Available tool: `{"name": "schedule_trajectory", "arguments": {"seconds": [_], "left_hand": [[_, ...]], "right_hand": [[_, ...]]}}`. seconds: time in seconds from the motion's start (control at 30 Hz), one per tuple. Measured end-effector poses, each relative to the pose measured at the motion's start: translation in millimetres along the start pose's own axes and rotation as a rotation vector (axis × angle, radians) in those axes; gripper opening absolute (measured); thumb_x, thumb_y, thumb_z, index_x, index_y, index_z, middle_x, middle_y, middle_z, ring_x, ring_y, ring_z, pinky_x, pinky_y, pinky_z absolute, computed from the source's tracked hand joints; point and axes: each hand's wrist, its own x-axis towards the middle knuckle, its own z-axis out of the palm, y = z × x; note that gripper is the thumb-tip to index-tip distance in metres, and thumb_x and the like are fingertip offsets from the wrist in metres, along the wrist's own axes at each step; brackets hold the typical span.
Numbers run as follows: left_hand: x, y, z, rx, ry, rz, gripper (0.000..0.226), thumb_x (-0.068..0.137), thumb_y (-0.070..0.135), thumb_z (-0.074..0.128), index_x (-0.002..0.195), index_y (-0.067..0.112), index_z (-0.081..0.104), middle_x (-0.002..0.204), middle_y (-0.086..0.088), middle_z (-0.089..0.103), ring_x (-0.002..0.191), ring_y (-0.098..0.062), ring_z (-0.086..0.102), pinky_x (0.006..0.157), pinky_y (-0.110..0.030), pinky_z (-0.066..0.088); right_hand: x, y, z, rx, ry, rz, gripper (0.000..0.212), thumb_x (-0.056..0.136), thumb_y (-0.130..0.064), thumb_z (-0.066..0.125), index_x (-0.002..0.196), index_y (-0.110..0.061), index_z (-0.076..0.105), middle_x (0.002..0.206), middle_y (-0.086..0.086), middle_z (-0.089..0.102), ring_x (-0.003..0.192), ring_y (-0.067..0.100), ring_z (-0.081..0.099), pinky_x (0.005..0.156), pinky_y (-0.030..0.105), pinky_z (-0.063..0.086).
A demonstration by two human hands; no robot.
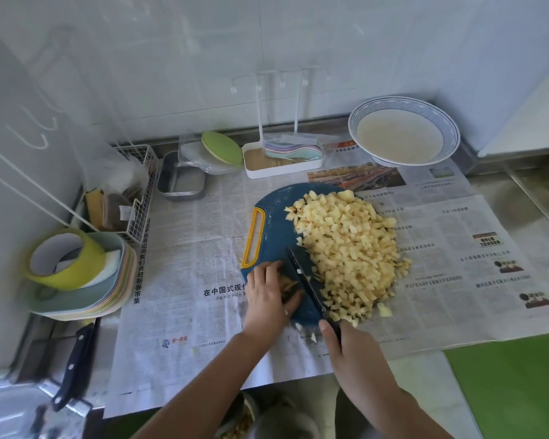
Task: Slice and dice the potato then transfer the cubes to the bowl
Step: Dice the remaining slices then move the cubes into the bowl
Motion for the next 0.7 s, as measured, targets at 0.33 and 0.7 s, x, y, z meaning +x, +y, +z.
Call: {"name": "schedule_trajectory", "arguments": {"seconds": [0.33, 0.7], "left_hand": [[28, -35, -64, -0.065, -0.368, 0.112, 0.076, 0.070, 0.027, 0.084, 0.137, 0.016, 0.049, 0.119, 0.007, 0.044, 0.087, -0.001, 0.049, 0.082, -0.002, 0.038], [21, -19, -46, -0.061, -0.328, 0.049, 0.053, 0.070, 0.019, 0.084, 0.116, 0.004, 0.062, 0.099, 0.001, 0.048, 0.071, -0.007, 0.049, 0.067, -0.006, 0.038]], "right_hand": [[3, -6, 0, -0.097, -0.034, 0.004, 0.037, 0.101, -0.048, 0.026, 0.075, -0.024, 0.039, 0.067, -0.011, 0.044, 0.060, 0.005, 0.044, 0.053, 0.020, 0.035], [-9, -8, 5, -0.009, -0.070, -0.019, 0.032, 0.102, -0.046, 0.028, 0.088, -0.022, 0.044, 0.073, -0.008, 0.050, 0.069, 0.010, 0.051, 0.056, 0.020, 0.036]]}}
